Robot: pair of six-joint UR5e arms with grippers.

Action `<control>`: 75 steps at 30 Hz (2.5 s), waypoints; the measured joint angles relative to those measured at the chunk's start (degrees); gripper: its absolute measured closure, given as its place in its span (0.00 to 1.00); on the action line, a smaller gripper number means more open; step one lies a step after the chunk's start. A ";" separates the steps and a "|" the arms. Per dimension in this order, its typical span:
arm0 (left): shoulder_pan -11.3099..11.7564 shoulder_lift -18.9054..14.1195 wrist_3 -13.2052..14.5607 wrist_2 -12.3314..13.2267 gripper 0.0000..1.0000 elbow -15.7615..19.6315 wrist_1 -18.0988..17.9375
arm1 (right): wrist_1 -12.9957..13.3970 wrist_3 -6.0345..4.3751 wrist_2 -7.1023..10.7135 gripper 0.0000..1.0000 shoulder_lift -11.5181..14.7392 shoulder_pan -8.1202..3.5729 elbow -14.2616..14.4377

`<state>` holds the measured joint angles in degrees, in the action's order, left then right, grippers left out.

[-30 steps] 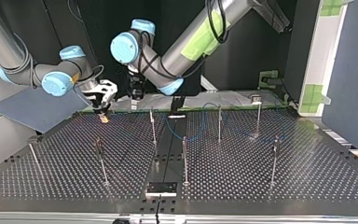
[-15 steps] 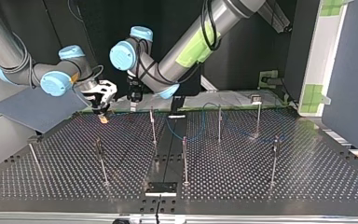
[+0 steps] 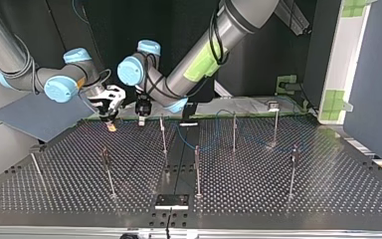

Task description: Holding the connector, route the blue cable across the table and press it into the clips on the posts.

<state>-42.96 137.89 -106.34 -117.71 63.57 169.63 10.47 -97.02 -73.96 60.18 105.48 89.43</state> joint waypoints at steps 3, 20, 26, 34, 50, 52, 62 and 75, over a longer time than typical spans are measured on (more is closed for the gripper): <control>0.18 0.10 -0.38 0.39 0.00 -0.42 -0.40 | 0.00 0.07 0.13 1.00 0.02 0.02 0.00; 1.65 5.36 -2.42 2.01 0.00 -4.85 2.00 | -0.05 0.15 0.46 1.00 0.17 0.12 0.00; 1.33 6.76 -2.43 0.98 0.00 -6.91 2.89 | -0.01 0.15 0.53 1.00 0.32 0.13 0.00; 0.83 6.87 -2.41 -0.68 0.44 -7.20 2.91 | 0.08 0.15 0.96 1.00 0.41 0.04 0.00; 0.82 6.82 -2.70 -3.55 1.00 -7.42 2.02 | -0.01 0.19 1.52 1.00 0.63 0.02 0.00; 0.78 6.80 -2.67 -3.92 1.00 -7.52 2.12 | -0.06 0.12 1.55 1.00 1.02 0.09 0.00; -0.35 4.10 -3.86 -7.11 1.00 -7.69 5.31 | -1.68 -0.54 1.97 1.00 4.77 -0.11 -0.45; -1.92 -2.21 -3.57 -10.60 1.00 -7.67 7.11 | -5.88 -1.84 3.21 1.00 10.20 -0.43 -1.74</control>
<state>-44.88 135.68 -109.91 -128.32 55.90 176.74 4.59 -98.87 -70.75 70.38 105.04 87.69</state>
